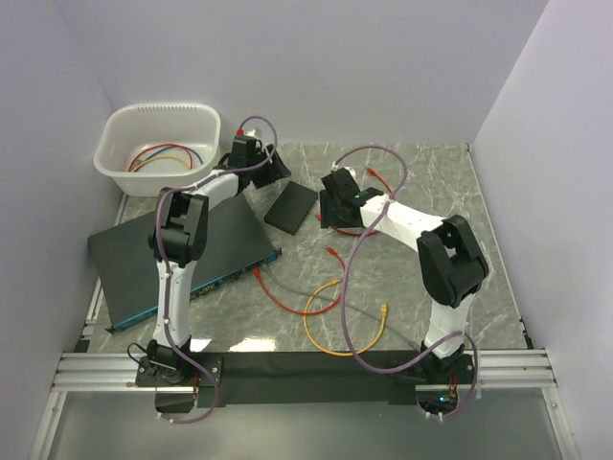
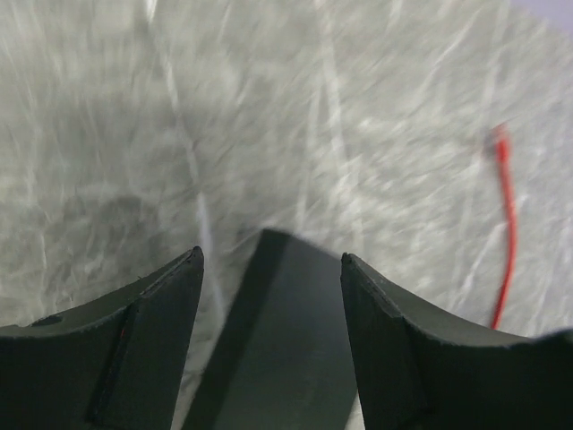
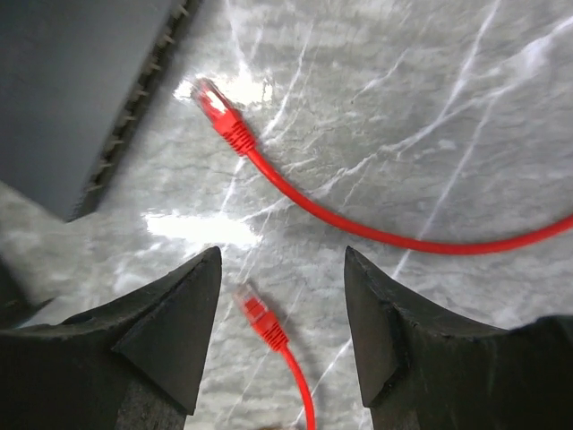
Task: Insert the plug into the switch port
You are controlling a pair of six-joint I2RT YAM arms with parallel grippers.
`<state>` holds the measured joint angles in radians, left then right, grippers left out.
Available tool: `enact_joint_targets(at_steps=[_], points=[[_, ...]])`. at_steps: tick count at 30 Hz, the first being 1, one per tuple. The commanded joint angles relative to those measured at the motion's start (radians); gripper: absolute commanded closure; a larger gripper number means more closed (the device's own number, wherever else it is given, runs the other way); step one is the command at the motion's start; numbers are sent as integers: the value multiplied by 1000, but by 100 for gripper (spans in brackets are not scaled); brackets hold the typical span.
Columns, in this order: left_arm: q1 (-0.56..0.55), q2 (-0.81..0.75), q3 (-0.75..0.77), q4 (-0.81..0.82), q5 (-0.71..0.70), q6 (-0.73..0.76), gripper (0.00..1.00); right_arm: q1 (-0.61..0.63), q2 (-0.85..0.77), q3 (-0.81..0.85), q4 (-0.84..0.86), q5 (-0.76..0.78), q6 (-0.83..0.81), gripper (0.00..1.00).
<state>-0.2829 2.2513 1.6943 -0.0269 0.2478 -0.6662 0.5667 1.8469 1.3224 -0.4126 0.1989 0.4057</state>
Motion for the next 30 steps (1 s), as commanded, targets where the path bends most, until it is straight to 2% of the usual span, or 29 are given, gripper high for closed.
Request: enact_joint_targets(at_steps=[1, 11, 21, 30], points=[[-13, 25, 48, -30, 73, 34, 31, -2, 64, 34, -6, -4, -18, 36], [-61, 53, -2, -11, 131, 100, 32, -4, 175, 84, 1, 40, -21, 35], [-62, 79, 13, -18, 133, 143, 32, 24, -6, -25, 110, 97, -34, 37], [-65, 88, 24, -22, 153, 158, 33, 22, 184, 124, 61, 70, -53, 37]])
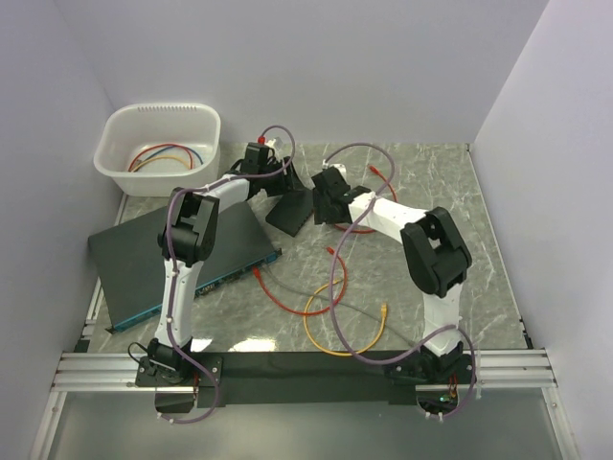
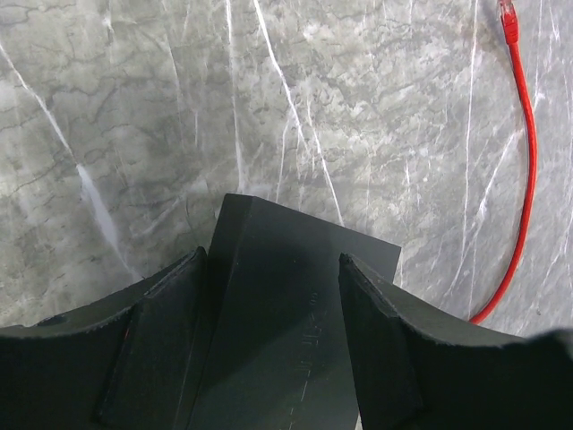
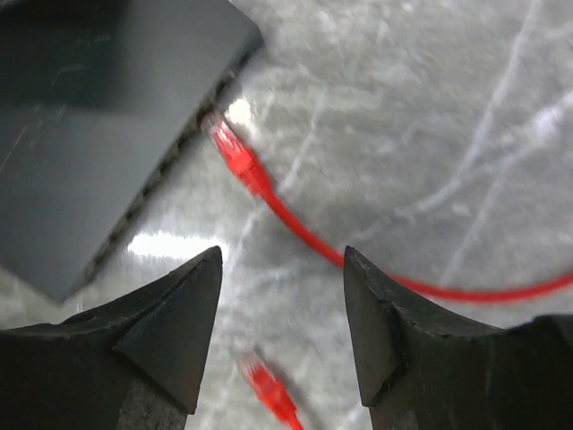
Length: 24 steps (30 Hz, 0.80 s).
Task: Insert the plug into the switch port
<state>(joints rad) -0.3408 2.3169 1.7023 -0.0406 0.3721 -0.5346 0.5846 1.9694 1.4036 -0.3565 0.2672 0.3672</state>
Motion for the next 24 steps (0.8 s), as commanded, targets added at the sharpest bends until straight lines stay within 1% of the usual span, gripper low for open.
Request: enact_joint_targets(at_steps=[1, 7, 11, 13, 14, 16, 17, 20, 22, 24], points=[[-7, 21, 10, -7, 31, 28, 33, 4, 74, 47, 5, -3, -14, 37], [-18, 10, -20, 10, 47, 25, 34, 4, 152, 106, -22, -2, -17, 36], [-29, 6, -39, 21, 54, 30, 34, 3, 158, 94, -9, -11, -17, 36], [-32, 2, -43, 21, 59, 36, 34, 3, 157, 92, -7, -10, -16, 38], [-33, 2, -44, 19, 60, 38, 34, 3, 158, 94, -10, -13, -17, 50], [-38, -2, -46, 18, 67, 41, 35, 3, 152, 84, -15, -29, -8, 65], [-38, -5, -50, 19, 70, 41, 35, 3, 143, 63, -12, -39, -5, 74], [-40, -24, -70, 25, 70, 44, 35, 14, 122, 2, 8, -77, 21, 84], [-40, -39, -87, 24, 70, 39, 35, 24, 117, -23, 14, -82, 38, 86], [-41, -57, -122, 31, 73, 32, 36, 40, 111, -49, 13, -82, 47, 92]])
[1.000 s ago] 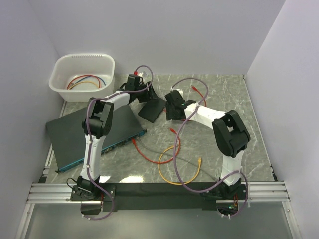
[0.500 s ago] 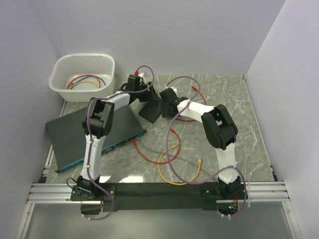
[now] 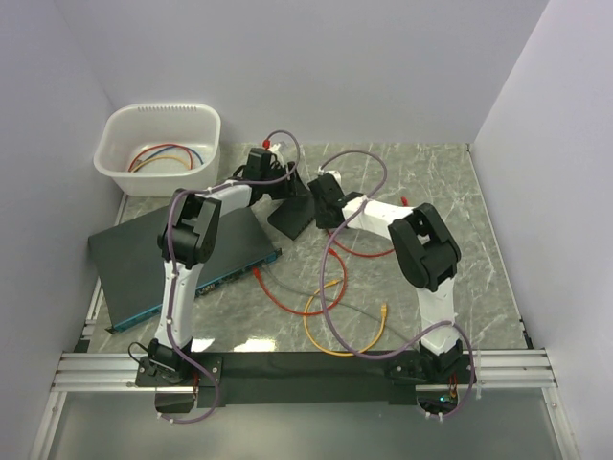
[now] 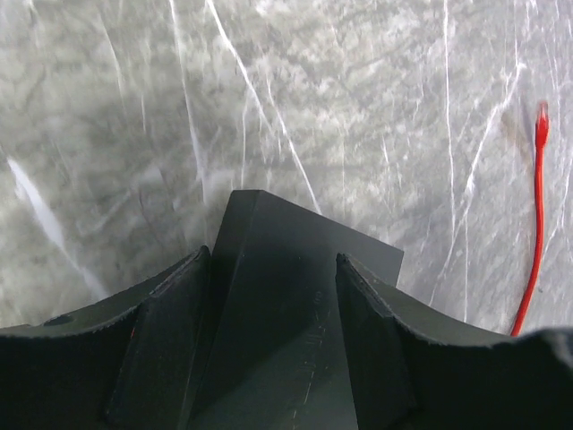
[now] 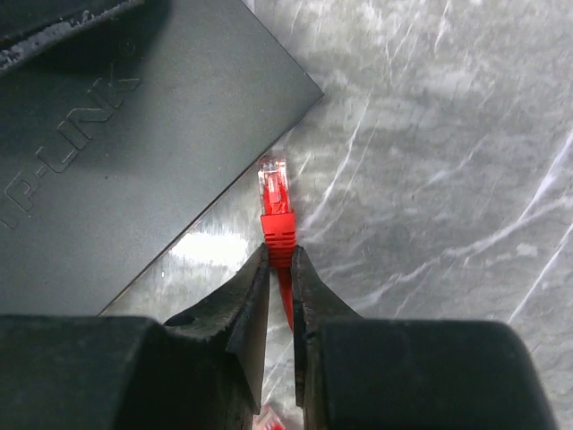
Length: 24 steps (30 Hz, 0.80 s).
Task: Insert the plug into the switch port
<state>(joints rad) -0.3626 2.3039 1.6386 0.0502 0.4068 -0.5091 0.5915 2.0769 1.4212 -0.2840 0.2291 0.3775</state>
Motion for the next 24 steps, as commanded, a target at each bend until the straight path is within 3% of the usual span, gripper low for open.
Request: enact_joint_targets(at_steps=[1, 3, 9, 24], points=[[-21, -52, -77, -56, 38, 0, 36, 39, -3, -79, -57, -43, 43, 94], [-25, -81, -146, -8, 37, -14, 36, 50, -27, -116, -50, -53, 47, 100], [-32, -126, -269, 66, 41, -28, 36, 86, -130, -240, -30, -45, 66, 100], [-85, -21, -103, 31, 127, 43, 37, 146, -428, -432, -60, 127, 109, 100]])
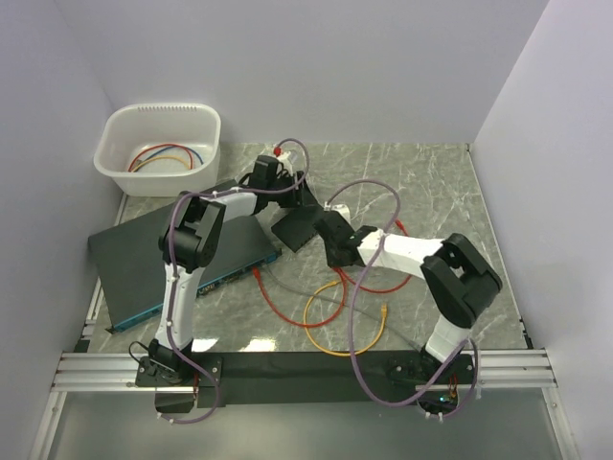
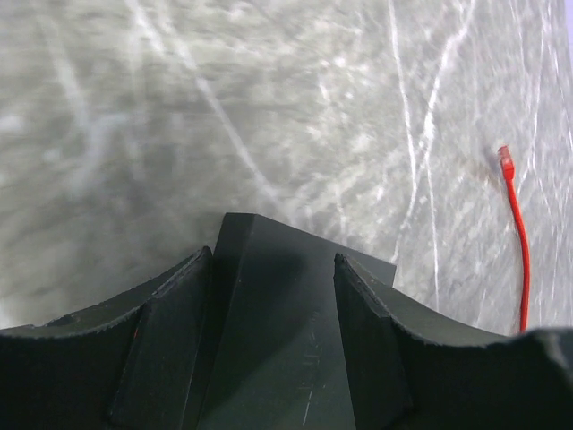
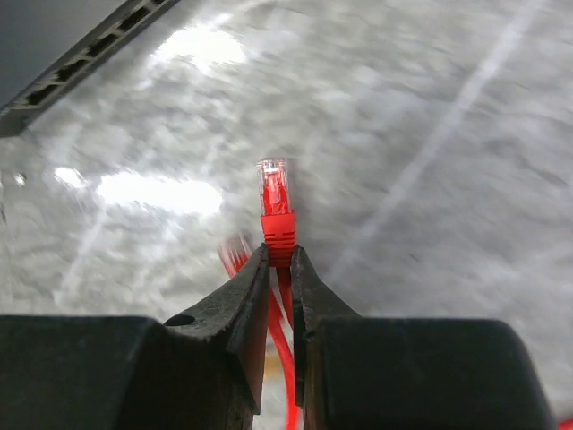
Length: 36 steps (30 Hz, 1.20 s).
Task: Insert the plug into the switch port
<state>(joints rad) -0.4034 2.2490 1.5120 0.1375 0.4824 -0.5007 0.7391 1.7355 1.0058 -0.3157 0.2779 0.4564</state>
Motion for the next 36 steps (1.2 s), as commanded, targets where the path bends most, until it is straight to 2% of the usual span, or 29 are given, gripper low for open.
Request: enact_joint_targets(at_steps=[1, 6, 9, 11, 16, 22, 28, 32, 36], points=[[-52, 34, 28, -64, 47, 39, 37, -1, -102, -27, -25, 87, 31, 100], [-66, -5, 25, -64, 22, 31, 37, 0, -220, -71, 16, 158, 19, 100], [-66, -87, -4, -49, -11, 19, 37, 11, -310, -128, 91, 123, -8, 100], [-66, -161, -27, -36, -48, 11, 37, 16, -382, -159, 144, 57, -33, 100], [-46, -267, -56, -44, -123, -5, 38, 25, -575, -317, 364, -224, -71, 100], [-40, -491, -288, 59, -140, -55, 39, 45, -744, -455, 549, -414, -93, 100], [-41, -725, -531, 96, -214, -133, 42, 103, -734, -472, 596, -476, -117, 100], [-43, -909, -723, 151, -199, -220, 43, 140, -738, -500, 661, -537, -136, 100], [-43, -1067, -828, 145, -199, -243, 42, 172, -752, -532, 704, -586, -154, 100]])
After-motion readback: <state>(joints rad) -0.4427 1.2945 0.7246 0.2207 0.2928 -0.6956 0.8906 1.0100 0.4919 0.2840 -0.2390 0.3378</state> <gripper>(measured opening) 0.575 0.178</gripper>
